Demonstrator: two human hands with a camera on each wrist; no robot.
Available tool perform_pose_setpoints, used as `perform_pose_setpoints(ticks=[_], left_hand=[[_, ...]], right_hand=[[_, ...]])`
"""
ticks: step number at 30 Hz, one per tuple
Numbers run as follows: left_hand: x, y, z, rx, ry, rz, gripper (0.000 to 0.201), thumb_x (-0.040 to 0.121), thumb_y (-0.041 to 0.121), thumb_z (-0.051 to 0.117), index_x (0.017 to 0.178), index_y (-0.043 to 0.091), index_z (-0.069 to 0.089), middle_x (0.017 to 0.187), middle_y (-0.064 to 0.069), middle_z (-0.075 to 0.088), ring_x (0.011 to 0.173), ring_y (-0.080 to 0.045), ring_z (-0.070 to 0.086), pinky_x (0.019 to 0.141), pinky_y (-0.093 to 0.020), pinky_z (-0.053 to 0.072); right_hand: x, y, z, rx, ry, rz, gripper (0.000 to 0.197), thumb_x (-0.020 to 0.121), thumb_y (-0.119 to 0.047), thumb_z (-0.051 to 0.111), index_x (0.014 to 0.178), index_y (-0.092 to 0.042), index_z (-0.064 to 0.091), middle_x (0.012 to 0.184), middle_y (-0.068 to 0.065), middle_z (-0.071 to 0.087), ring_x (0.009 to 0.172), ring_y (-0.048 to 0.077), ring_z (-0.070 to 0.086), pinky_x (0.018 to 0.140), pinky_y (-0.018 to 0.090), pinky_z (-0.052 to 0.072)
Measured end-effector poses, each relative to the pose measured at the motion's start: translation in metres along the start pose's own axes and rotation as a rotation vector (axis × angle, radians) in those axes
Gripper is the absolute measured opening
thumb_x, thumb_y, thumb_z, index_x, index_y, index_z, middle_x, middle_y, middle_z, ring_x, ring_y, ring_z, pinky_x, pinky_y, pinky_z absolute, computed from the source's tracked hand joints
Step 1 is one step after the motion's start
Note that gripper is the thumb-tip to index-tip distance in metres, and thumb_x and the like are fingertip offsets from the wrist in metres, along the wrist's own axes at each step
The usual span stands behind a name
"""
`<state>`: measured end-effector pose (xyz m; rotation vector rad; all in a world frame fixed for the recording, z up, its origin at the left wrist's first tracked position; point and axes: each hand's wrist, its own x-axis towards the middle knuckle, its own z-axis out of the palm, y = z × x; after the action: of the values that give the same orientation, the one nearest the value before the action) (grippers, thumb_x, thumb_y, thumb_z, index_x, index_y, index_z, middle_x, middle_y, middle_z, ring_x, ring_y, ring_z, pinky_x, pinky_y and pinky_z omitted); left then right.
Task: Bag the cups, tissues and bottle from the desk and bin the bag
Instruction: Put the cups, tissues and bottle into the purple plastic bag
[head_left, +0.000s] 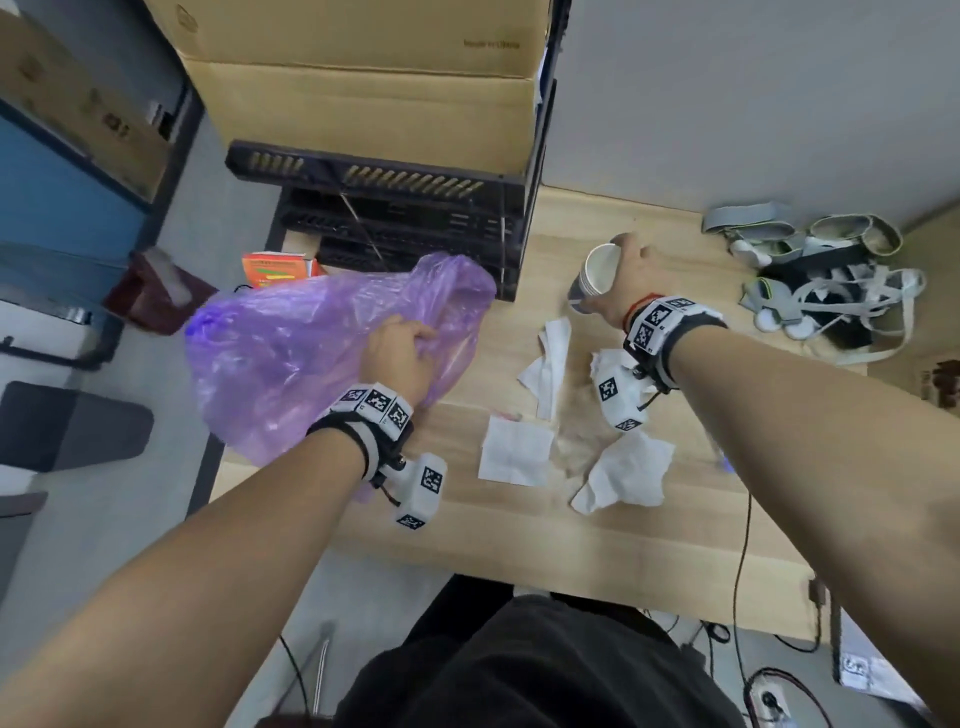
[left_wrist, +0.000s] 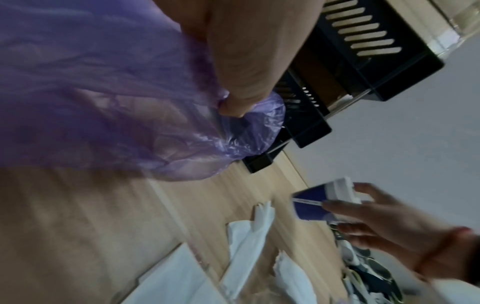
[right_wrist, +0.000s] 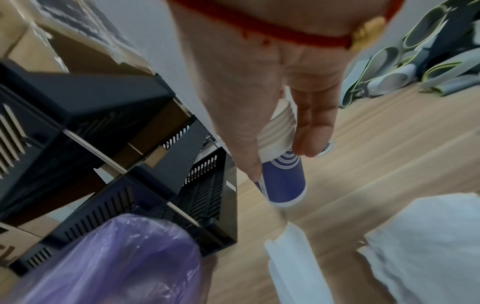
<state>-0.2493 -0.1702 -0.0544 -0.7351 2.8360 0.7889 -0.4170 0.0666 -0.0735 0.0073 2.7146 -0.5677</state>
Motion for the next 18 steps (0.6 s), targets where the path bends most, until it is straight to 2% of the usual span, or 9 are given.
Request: perform_pose_setpoints(ticks=[2,3,6,8,10,12,13,16,18], left_hand=[[0.002,0.008,-0.001,-0.006,0.004,0.05,0.034,0.079,-0.002,0.055,0.097,0.016,0.077,0.102,-0.009,0.064,0.091,-0.028,0.062,0.074,-0.029,0.043],[0.002,0.012,-0.002,-0.014,0.002,0.074,0.035,0.08,-0.003,0.053,0.099,0.016,0.077,0.103,-0.008,0.063,0.091,-0.027,0.062,0.074,-0.028,0.044],[0.003,0.021,-0.002,-0.014,-0.036,0.115,0.045,0.081,-0.004,0.05,0.117,0.014,0.069,0.122,-0.01,0.059,0.11,-0.03,0.06,0.088,-0.037,0.051],[0.004,0.025,0.001,0.033,-0.091,0.1,0.052,0.081,-0.003,0.052,0.131,0.013,0.058,0.139,-0.011,0.05,0.125,-0.031,0.052,0.099,-0.04,0.046],[0.005,0.028,0.006,0.077,-0.144,0.067,0.056,0.082,0.0,0.056,0.137,0.011,0.05,0.146,-0.011,0.043,0.13,-0.031,0.047,0.103,-0.04,0.042],[0.006,0.028,0.013,0.098,-0.166,0.044,0.058,0.083,0.002,0.057,0.139,0.01,0.046,0.147,-0.01,0.041,0.13,-0.031,0.048,0.104,-0.042,0.043],[0.006,0.028,0.018,0.105,-0.173,0.035,0.059,0.083,0.004,0.058,0.14,0.011,0.045,0.146,-0.01,0.041,0.129,-0.032,0.049,0.103,-0.043,0.044],[0.003,0.023,0.032,0.139,-0.204,-0.032,0.06,0.083,0.008,0.06,0.141,0.012,0.043,0.146,-0.01,0.041,0.128,-0.032,0.049,0.104,-0.043,0.042],[-0.005,0.016,0.04,0.177,-0.27,-0.095,0.065,0.082,0.01,0.063,0.143,0.01,0.04,0.147,-0.01,0.039,0.13,-0.033,0.048,0.105,-0.041,0.04]], right_hand=[[0.011,-0.006,0.009,-0.002,0.002,0.006,0.079,0.068,-0.031,0.082,0.131,-0.017,0.037,0.131,0.015,0.042,0.101,0.039,0.058,0.077,0.041,0.049],[0.015,-0.006,0.014,-0.012,0.006,0.011,0.075,0.07,-0.031,0.08,0.13,-0.018,0.037,0.131,0.015,0.04,0.1,0.04,0.059,0.076,0.042,0.049],[0.027,-0.002,0.024,-0.053,-0.007,0.021,0.072,0.073,-0.032,0.077,0.13,-0.02,0.036,0.133,0.015,0.039,0.098,0.043,0.06,0.073,0.042,0.048],[0.029,0.002,0.026,-0.067,-0.051,0.009,0.077,0.072,-0.03,0.077,0.136,-0.024,0.033,0.136,0.015,0.037,0.099,0.044,0.06,0.075,0.043,0.048],[0.028,0.006,0.023,-0.057,-0.096,0.008,0.092,0.068,-0.029,0.081,0.142,-0.031,0.026,0.139,0.015,0.033,0.104,0.044,0.059,0.082,0.046,0.051],[0.024,0.011,0.017,-0.009,-0.038,0.006,0.104,0.06,-0.035,0.085,0.142,-0.035,0.022,0.138,0.014,0.031,0.113,0.041,0.053,0.089,0.048,0.053],[0.02,0.014,0.012,0.024,0.029,-0.01,0.102,0.057,-0.038,0.086,0.139,-0.032,0.025,0.135,0.013,0.034,0.115,0.038,0.051,0.09,0.048,0.053],[-0.009,0.026,0.007,0.095,0.18,-0.145,0.063,0.066,-0.037,0.076,0.118,-0.017,0.046,0.12,0.012,0.047,0.104,0.034,0.054,0.078,0.04,0.051],[-0.039,0.035,0.021,0.033,0.108,-0.272,0.046,0.073,-0.038,0.069,0.109,-0.016,0.051,0.116,0.011,0.049,0.101,0.033,0.054,0.071,0.035,0.046]])
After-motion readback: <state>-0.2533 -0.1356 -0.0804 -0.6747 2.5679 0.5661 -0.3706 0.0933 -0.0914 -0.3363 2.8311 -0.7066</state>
